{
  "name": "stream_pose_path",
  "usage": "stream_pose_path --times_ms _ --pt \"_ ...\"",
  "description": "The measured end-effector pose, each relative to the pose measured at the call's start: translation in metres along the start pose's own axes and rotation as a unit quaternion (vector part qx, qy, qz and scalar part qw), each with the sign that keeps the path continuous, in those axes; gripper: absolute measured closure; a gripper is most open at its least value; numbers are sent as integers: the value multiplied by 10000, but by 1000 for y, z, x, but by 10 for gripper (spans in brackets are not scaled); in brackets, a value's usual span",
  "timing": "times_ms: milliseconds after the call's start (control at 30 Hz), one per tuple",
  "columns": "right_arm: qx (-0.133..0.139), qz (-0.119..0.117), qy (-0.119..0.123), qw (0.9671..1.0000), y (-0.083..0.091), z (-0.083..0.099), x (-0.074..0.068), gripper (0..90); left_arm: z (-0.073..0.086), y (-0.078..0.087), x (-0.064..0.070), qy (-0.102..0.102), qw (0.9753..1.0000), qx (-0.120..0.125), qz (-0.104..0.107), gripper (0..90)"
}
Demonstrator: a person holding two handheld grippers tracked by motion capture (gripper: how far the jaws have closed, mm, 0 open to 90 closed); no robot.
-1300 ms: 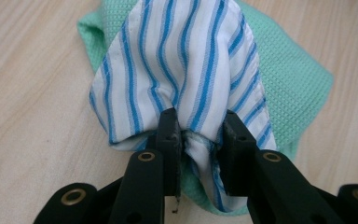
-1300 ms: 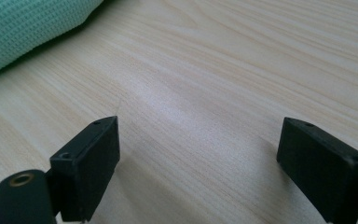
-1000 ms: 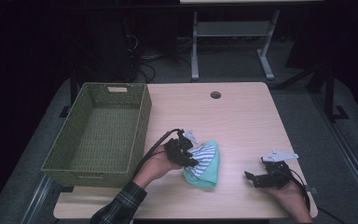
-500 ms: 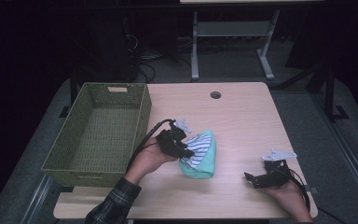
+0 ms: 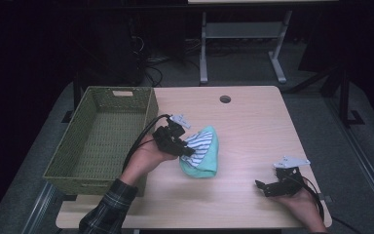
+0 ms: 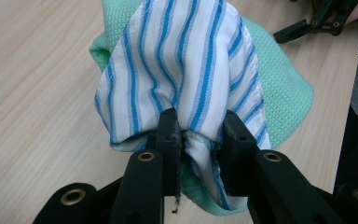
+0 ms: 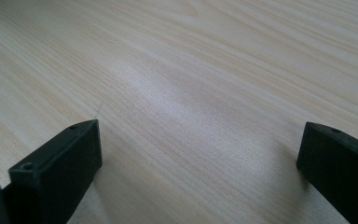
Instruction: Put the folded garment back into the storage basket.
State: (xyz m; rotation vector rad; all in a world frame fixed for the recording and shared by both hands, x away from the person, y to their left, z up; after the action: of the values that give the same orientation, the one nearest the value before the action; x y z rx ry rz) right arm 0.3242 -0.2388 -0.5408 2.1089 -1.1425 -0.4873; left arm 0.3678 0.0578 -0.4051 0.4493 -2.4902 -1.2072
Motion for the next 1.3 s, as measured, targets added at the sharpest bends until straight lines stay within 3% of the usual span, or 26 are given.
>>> stream_pose_path --times_ms 400,1067,1300 --pt "0 0 -2 10000 0 0 0 0 1 33 -13 30 9997 4 -234 718" --pt "1 1 -5 10000 0 0 0 0 12 79 -35 324 9976 153 -588 719" --pt "0 0 -5 10000 0 0 0 0 23 93 -45 499 9956 204 -764 718"
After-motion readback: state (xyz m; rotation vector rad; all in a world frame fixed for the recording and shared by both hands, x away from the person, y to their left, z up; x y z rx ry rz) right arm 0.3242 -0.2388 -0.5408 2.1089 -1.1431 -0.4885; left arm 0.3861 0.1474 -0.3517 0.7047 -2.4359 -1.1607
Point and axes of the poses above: each handheld gripper's, and its own axes: y roughly backward along the jaws, z roughly out of its underside, x roughly to its right, the point moved 8 cm from there along -y, roughly forward along the jaws, and after that the axes turned 2 degrees about z, right-handed, at the moved point
